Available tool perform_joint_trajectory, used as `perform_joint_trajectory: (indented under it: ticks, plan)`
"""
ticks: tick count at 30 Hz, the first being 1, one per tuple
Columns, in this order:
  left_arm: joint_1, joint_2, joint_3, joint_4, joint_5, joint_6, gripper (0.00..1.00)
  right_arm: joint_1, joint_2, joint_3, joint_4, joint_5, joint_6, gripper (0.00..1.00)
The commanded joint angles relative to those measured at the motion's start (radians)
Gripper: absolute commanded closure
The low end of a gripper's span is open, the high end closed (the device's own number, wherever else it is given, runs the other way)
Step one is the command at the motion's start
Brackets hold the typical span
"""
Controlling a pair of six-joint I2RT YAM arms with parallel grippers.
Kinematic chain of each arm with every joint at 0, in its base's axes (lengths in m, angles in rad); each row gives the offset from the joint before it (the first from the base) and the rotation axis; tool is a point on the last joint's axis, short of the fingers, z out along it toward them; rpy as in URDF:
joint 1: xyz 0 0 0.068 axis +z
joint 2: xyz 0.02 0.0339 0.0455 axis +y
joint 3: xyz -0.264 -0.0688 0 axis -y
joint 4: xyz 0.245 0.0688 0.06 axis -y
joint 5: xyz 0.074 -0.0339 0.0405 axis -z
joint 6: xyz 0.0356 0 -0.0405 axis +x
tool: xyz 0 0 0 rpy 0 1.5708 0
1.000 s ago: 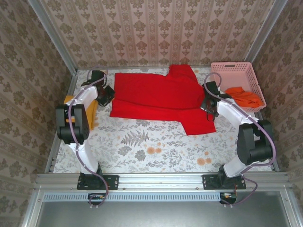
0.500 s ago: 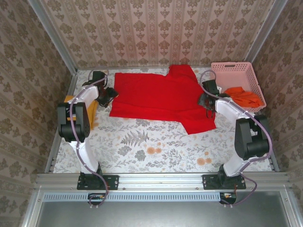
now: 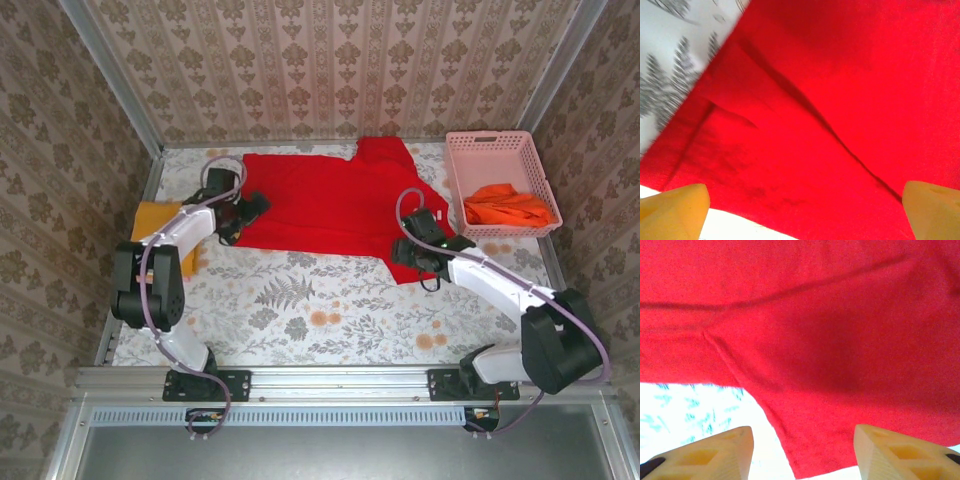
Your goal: Fold and stack the t-shirts
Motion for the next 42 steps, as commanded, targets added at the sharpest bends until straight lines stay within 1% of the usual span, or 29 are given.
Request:
perform_joint_trajectory:
  ticks: [1, 6, 8, 11, 12, 13, 18, 22, 25, 29, 36, 38, 39, 40, 42]
  plan:
    - [0.003, 0.036, -0.035, 0.083, 0.019, -0.037, 0.00, 0.020, 0.072, -0.026, -0.026, -0.057, 0.073, 0.47]
    - [0.003, 0.095, -0.032, 0.095, 0.028, -0.048, 0.00, 0.022, 0.167, -0.023, -0.027, -0.048, 0.084, 0.56]
    - [0.005, 0.099, -0.041, 0.097, 0.024, -0.053, 0.00, 0.019, 0.201, -0.019, -0.023, -0.042, 0.083, 0.66]
    - [0.009, 0.101, -0.058, 0.098, 0.017, -0.057, 0.00, 0.017, 0.236, 0.005, -0.025, -0.032, 0.075, 0.84]
    - [0.012, 0.103, -0.065, 0.097, 0.019, -0.056, 0.00, 0.017, 0.242, 0.016, -0.028, -0.027, 0.067, 0.90]
    - [0.016, 0.101, -0.070, 0.097, 0.020, -0.055, 0.00, 0.016, 0.244, 0.033, -0.041, -0.019, 0.059, 1.00]
    - [0.033, 0.074, -0.111, 0.100, 0.017, -0.047, 0.00, 0.016, 0.199, 0.139, -0.114, 0.076, -0.007, 1.00]
    - [0.039, 0.050, -0.125, 0.102, 0.019, -0.041, 0.00, 0.015, 0.215, 0.275, -0.182, 0.154, -0.134, 1.00]
    - [0.038, 0.039, -0.121, 0.098, 0.028, -0.037, 0.00, 0.014, 0.282, 0.392, -0.204, 0.217, -0.244, 1.00]
    - [0.033, 0.024, -0.113, 0.091, 0.040, -0.030, 0.00, -0.002, 0.409, 0.556, -0.218, 0.262, -0.370, 1.00]
    - [0.027, -0.013, -0.118, 0.077, 0.039, -0.019, 0.00, -0.021, 0.607, 0.772, -0.178, 0.281, -0.545, 0.99]
    - [0.028, -0.020, -0.119, 0.072, 0.039, -0.016, 0.00, -0.026, 0.648, 0.814, -0.166, 0.275, -0.574, 0.97]
    - [0.027, -0.023, -0.120, 0.071, 0.039, -0.016, 0.00, -0.029, 0.663, 0.826, -0.151, 0.271, -0.581, 0.94]
    - [0.026, -0.026, -0.122, 0.071, 0.040, -0.016, 0.00, -0.032, 0.673, 0.833, -0.145, 0.258, -0.584, 0.88]
    - [0.021, -0.032, -0.119, 0.070, 0.039, -0.013, 0.00, -0.040, 0.676, 0.829, -0.089, 0.217, -0.575, 0.82]
